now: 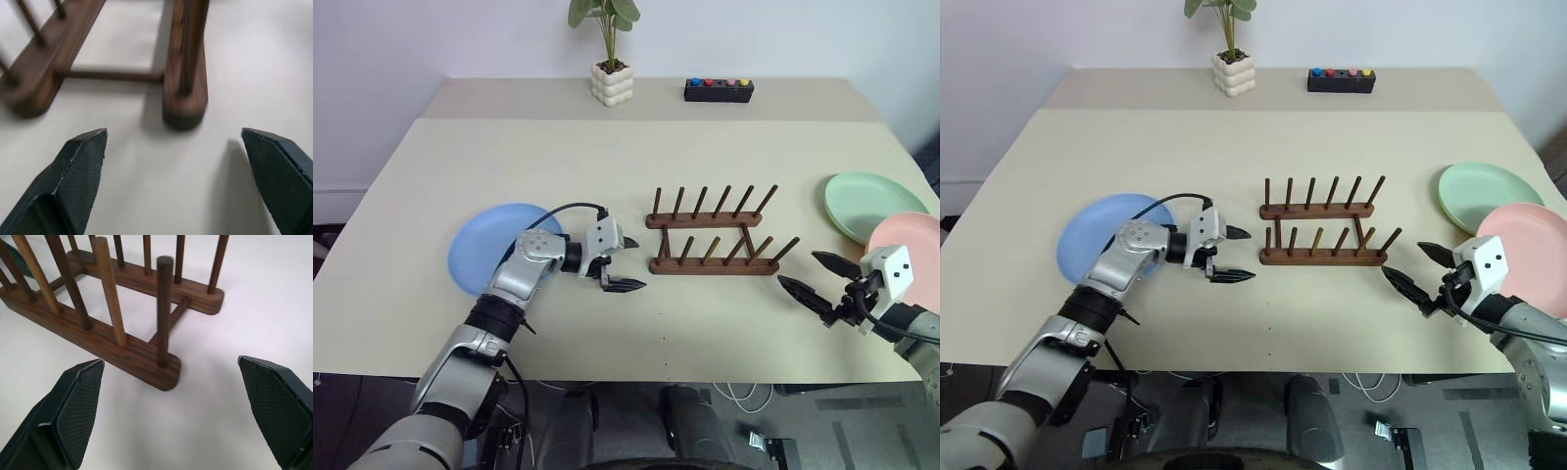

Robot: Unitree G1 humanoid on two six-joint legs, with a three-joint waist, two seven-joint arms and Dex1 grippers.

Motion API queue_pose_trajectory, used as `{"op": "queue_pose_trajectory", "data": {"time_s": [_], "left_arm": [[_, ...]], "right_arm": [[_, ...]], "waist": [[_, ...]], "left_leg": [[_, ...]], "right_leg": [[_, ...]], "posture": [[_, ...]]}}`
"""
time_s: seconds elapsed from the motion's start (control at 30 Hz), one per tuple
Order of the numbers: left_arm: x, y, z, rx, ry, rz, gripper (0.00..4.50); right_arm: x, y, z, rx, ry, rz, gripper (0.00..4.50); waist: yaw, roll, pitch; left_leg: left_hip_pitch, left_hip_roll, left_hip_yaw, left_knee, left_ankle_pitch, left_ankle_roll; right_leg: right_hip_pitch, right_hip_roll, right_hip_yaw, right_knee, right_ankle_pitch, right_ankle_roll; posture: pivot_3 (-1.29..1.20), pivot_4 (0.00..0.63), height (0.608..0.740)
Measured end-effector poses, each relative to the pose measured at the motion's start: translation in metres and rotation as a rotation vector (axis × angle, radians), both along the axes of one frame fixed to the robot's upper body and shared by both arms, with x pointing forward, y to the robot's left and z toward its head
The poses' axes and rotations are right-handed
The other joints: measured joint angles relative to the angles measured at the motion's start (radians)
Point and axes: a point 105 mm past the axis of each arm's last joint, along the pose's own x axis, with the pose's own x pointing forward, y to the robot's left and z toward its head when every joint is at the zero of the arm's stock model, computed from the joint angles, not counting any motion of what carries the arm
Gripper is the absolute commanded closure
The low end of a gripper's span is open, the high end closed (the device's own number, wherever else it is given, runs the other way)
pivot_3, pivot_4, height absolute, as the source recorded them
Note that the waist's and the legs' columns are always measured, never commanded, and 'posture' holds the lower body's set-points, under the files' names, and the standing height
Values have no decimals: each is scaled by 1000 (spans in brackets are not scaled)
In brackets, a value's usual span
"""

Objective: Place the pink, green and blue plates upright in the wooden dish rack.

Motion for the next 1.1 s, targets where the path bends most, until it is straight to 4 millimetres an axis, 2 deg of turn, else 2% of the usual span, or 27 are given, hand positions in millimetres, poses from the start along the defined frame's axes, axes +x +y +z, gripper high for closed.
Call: {"op": "queue_pose_trajectory", "data": {"time_s": [0.07, 0.2, 0.3, 0.47, 0.63, 0.7, 0.87, 0.97, 1.1], "left_arm": [[-1, 3, 6, -3, -27, 22, 905], [-13, 4, 12, -43, -18, 35, 2947], [-24, 0, 13, -50, 4, 17, 4433], [-44, -19, 2, -8, 38, -56, 4433], [-47, -36, -10, 18, 34, -44, 4433], [-41, -41, -14, 20, 10, -8, 4433], [-17, -56, -13, -31, -73, 135, 4433], [-7, -57, -13, -55, -93, 199, 4433], [6, -50, -11, -72, -113, 270, 4433]], "right_arm": [[-1, 1, -1, 1, 6, 14, 888], [-9, 0, -6, -23, 69, 51, 2941], [-12, 8, -10, -21, 98, 91, 4444], [-11, 23, -21, -53, 145, 139, 4444], [4, 31, -32, -143, 151, 139, 4444], [10, 30, -39, -174, 151, 118, 4444], [27, 33, -40, -203, 91, 95, 4444], [38, 32, -39, -202, 58, 62, 4444], [51, 29, -38, -217, 21, 31, 4444]], "waist": [[5, 0, 0], [5, 0, 0], [3, 0, 0], [3, 0, 0], [3, 0, 0], [4, 0, 0], [3, -1, -1], [1, -1, -1], [-1, -1, -1]], "left_leg": [[0, 0, 0, 1, 0, 0], [0, 0, 0, 0, 0, 0], [0, 0, 0, 0, 0, 0], [0, 0, 0, 1, 0, 0], [0, 0, 0, 1, 0, 0], [0, 0, 0, 1, 0, 0], [3, 0, 0, 4, 0, 0], [4, 0, 0, 3, 0, 0], [5, 0, 0, 3, 0, 0]], "right_leg": [[1, 0, 0, 0, 0, 0], [1, -1, 0, -1, 0, 0], [1, 0, 0, 0, -1, -1], [1, 0, 0, 0, -2, -3], [1, 0, 0, -1, -2, -3], [1, 0, 0, -1, -2, -3], [5, 0, 0, -1, -2, -3], [6, 0, 0, -1, -2, -3], [7, 0, 0, -1, 0, -1]], "posture": [[0, 150, 730], [0, 150, 730], [0, 150, 730], [0, 150, 730], [0, 150, 730], [0, 150, 730], [0, 150, 730], [0, 150, 730], [0, 150, 730]]}}
